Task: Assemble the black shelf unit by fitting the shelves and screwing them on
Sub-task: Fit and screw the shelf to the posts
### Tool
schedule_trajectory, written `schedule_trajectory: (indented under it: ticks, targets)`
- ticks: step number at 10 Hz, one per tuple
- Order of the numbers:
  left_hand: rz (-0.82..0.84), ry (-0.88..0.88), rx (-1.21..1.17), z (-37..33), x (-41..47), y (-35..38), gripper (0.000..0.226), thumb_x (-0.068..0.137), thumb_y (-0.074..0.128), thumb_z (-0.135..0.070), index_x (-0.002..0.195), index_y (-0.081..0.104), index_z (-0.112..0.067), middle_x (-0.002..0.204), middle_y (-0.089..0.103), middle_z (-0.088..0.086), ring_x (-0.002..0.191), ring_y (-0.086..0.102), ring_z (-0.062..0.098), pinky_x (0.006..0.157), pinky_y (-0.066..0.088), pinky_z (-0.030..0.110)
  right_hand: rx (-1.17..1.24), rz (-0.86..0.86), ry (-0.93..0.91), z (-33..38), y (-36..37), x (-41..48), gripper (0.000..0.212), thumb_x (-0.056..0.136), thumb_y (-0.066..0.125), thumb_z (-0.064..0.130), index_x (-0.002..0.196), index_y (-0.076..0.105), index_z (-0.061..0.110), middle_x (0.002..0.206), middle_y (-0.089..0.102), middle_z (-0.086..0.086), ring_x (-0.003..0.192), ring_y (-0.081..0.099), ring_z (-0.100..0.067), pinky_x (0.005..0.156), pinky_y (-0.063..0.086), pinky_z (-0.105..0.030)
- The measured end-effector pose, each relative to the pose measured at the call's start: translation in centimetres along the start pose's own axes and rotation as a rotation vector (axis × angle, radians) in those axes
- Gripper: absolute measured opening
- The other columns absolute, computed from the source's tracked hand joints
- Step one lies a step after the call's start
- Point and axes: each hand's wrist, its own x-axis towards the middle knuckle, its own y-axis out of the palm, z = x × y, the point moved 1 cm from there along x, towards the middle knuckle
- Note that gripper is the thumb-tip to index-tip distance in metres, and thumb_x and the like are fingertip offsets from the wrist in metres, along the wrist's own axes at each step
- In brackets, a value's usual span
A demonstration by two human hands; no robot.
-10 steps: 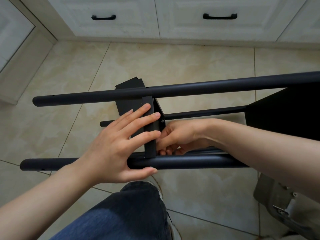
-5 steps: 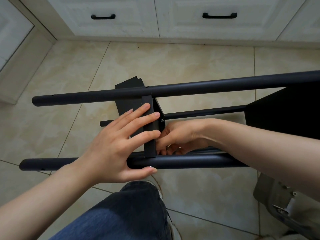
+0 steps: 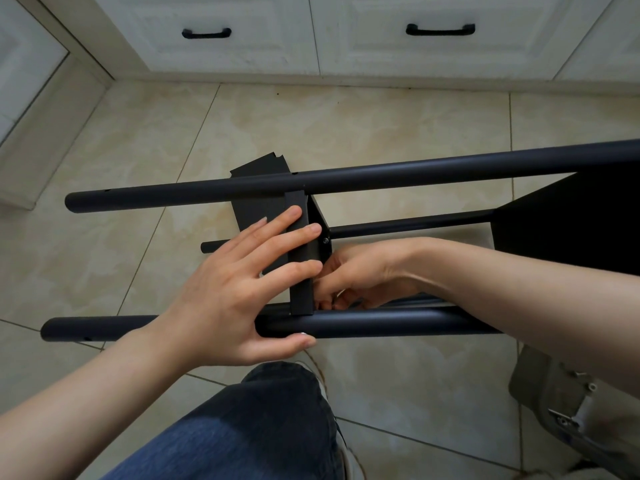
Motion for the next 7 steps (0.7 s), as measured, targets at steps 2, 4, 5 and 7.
schedule_trajectory:
  ticks: [2, 4, 5, 7]
  targets:
    - [-0.006, 0.004, 0.001, -0.01, -0.03, -0.04, 0.067, 0.084, 0.068, -0.063, 0.129, 0.067, -0.014, 0.158, 0.041, 0.008, 0.153, 0.026, 0.031, 0.112, 0.039, 0.059, 0.059, 0.019, -0.019, 0.05, -0.08, -0.28, 0.013, 0.090, 0.066, 0.020, 0.078, 0.069, 0.017, 0.074, 0.064, 0.001, 0.067, 0.059, -0.010, 0.078, 0.047, -0.031]
    - [-0.006, 0.001, 0.001, 0.02, 0.02, -0.07, 0.066, 0.084, 0.067, -0.063, 0.128, 0.068, -0.013, 0.158, 0.041, 0.008, 0.153, 0.026, 0.030, 0.112, 0.039, 0.059, 0.050, 0.028, -0.006, 0.14, -0.01, -0.19, 0.027, 0.092, 0.064, 0.017, 0.067, 0.072, 0.020, 0.071, 0.065, 0.001, 0.067, 0.061, -0.011, 0.074, 0.049, -0.028]
    - [-0.003, 0.005, 0.005, 0.01, -0.02, -0.07, 0.067, 0.084, 0.067, -0.063, 0.128, 0.067, -0.013, 0.158, 0.040, 0.008, 0.153, 0.026, 0.031, 0.112, 0.039, 0.059, 0.061, 0.004, -0.019, 0.28, 0.41, 0.00, 0.016, 0.093, 0.062, 0.015, 0.078, 0.068, 0.016, 0.073, 0.065, 0.001, 0.069, 0.062, -0.012, 0.075, 0.051, -0.028]
    - [0.002, 0.004, 0.005, 0.07, 0.02, -0.05, 0.067, 0.084, 0.067, -0.063, 0.129, 0.067, -0.014, 0.158, 0.040, 0.009, 0.153, 0.026, 0.031, 0.111, 0.040, 0.060, 0.047, 0.016, -0.025, 0.40, -0.23, -0.68, 0.024, 0.090, 0.068, 0.018, 0.067, 0.073, 0.021, 0.070, 0.066, 0.002, 0.063, 0.058, -0.008, 0.066, 0.048, -0.022]
